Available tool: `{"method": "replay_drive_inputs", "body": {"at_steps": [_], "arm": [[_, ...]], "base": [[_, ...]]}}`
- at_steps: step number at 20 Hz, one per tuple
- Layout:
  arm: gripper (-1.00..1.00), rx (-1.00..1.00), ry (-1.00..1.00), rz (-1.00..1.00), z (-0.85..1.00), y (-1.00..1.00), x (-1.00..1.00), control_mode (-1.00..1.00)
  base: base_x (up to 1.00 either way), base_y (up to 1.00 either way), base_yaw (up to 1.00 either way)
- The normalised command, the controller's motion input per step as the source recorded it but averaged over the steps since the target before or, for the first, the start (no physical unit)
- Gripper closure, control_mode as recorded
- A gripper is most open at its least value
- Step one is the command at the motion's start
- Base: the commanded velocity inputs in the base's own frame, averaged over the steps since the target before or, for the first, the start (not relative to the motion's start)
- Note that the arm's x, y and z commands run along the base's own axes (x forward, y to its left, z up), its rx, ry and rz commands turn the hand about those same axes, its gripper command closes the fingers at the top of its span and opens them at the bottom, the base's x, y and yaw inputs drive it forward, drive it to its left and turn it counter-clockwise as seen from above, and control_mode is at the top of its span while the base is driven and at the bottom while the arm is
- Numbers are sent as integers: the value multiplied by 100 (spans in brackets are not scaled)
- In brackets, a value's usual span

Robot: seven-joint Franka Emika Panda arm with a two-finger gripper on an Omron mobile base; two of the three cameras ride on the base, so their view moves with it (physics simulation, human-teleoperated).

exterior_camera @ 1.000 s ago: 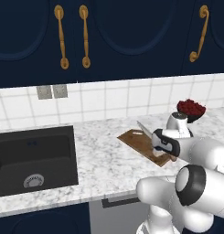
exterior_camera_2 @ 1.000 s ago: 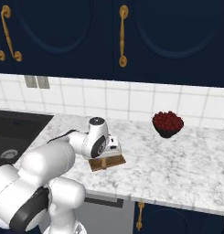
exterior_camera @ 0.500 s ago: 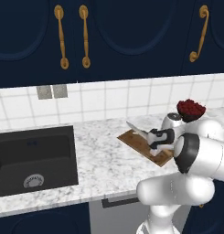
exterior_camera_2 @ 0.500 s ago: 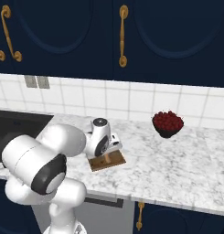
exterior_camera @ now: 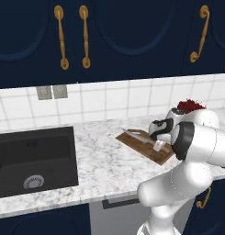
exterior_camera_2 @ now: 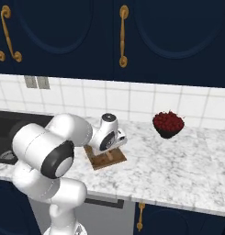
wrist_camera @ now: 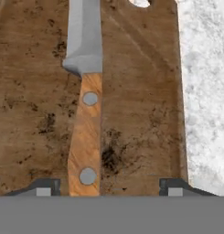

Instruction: Pick up the knife from the drawer and place it on the cutting board. Then place the meat from the plate to the cutting board.

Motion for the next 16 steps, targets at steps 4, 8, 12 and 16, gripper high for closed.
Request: {"method": "replay_drive_inputs", "body": {"at_steps": [4,8,12,16], "arm": [[-100,0,-22,1,34,0,-75,-100],[-100,0,-23,0,75,8,-45,-100],[-100,0,-11,-15,71,43,-23,-100],[-100,12,0,-32,64,33,-47,-100]], "base": [[0,0,0],[0,0,0],[0,0,0],[0,0,0]]}}
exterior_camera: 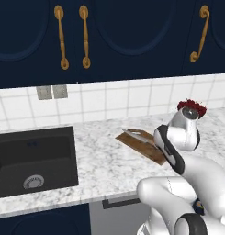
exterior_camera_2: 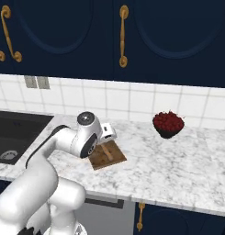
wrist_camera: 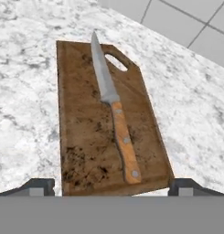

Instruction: Pick up the knife from the drawer and place it on the cutting board. Then place the meat from the plate to the cutting board.

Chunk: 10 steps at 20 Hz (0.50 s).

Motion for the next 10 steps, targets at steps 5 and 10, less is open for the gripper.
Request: {"method": "replay_drive_inputs", "body": {"at_steps": [5,10], "arm": [[-100,23,-11,-46,26,49,-83,-100],[-100,13,-7,-28,13,71,-42,-100]], "base": [[0,0,0],[0,0,0]]}}
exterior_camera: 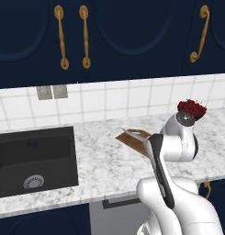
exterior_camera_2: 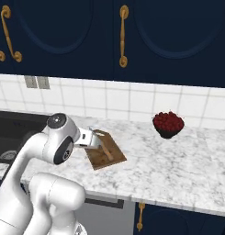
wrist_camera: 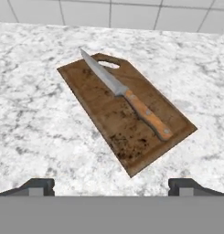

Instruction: Pick up the knife from the drawer and place it on the cutting board. Then place the meat from the plate to the cutting board.

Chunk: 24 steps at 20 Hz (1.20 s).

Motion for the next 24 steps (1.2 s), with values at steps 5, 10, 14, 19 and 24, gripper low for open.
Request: {"method": "replay_drive_inputs", "body": {"at_steps": [5,10,14,19,24], "arm": [[-100,0,-8,-4,15,22,-28,-100],[-100,0,-5,0,0,0,-32,100],[-100,0,0,0,0,0,0,100],[-100,0,0,0,0,0,0,100],[-100,0,0,0,0,0,0,100]], "base": [[0,0,0],[-40,0,3],[-100,2,17],[-86,60,27],[-4,100,23]]}}
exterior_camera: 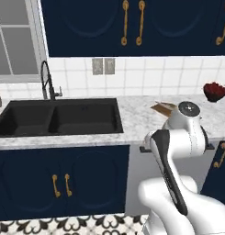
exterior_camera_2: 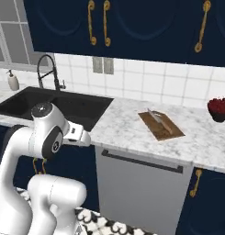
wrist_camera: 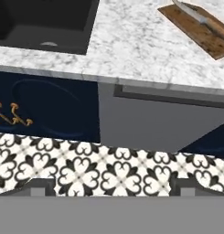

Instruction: Pick up the knife from the drawer and place it on the cutting board. Then place the meat from the plate to the cutting board.

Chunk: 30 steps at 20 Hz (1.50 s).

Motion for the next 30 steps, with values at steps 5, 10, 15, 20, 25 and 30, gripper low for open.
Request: {"method": "replay_drive_inputs", "body": {"at_steps": [5,10,15,20,25,30], "arm": [[-100,0,0,0,0,0,0,100],[-100,0,0,0,0,0,0,100],[-100,0,0,0,0,0,0,100],[-100,0,0,0,0,0,0,100],[-100,0,0,0,0,0,0,100],[-100,0,0,0,0,0,0,100]], "base": [[13,100,21],[45,100,13],[90,100,10],[72,100,8],[37,100,3],[61,100,0]]}}
